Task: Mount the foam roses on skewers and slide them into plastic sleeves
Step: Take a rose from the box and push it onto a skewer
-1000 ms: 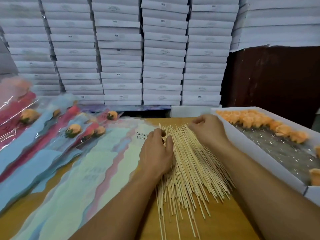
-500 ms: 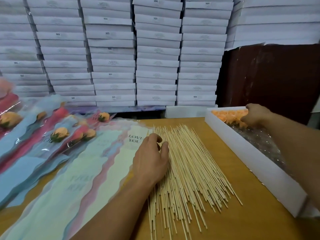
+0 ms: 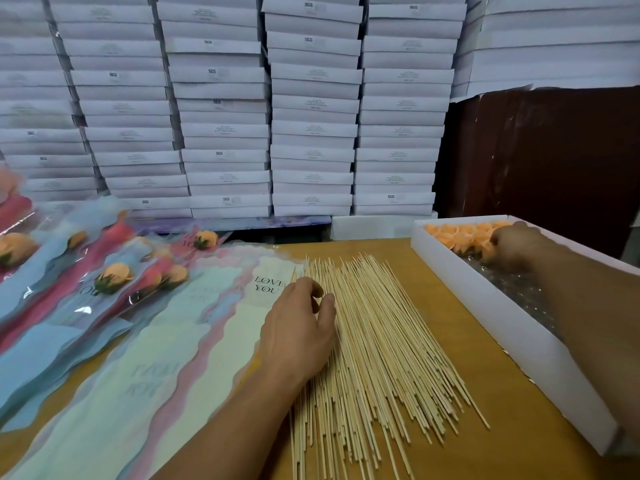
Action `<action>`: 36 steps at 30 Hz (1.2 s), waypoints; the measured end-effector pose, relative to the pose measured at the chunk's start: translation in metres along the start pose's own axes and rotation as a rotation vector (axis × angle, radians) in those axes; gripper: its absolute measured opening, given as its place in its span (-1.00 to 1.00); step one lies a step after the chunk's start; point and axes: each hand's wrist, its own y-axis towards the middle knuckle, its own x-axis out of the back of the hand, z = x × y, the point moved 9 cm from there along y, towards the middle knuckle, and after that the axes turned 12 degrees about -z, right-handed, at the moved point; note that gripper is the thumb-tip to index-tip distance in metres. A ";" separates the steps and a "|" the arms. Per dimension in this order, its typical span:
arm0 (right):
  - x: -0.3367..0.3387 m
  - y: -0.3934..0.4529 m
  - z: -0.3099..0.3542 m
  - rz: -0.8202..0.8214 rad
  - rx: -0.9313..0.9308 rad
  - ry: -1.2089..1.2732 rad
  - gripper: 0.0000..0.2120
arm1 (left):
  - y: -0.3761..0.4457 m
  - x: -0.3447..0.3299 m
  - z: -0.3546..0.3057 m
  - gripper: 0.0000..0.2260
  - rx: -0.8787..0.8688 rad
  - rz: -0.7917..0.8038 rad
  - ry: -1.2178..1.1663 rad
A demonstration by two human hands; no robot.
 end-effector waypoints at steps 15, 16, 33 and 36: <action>0.018 0.016 -0.007 -0.119 -0.110 0.142 -0.81 | -0.001 -0.005 -0.004 -0.84 -0.037 0.013 0.004; 0.019 0.015 -0.008 -0.120 -0.118 0.148 -0.80 | -0.001 -0.005 -0.004 -0.84 -0.036 0.012 0.001; 0.127 -0.043 0.076 -0.136 0.094 0.488 -0.93 | 0.003 0.001 -0.004 -0.88 -0.035 -0.046 -0.121; 0.139 -0.081 0.121 -0.089 0.224 0.425 -0.92 | 0.003 0.001 -0.007 -0.79 -0.056 -0.055 -0.194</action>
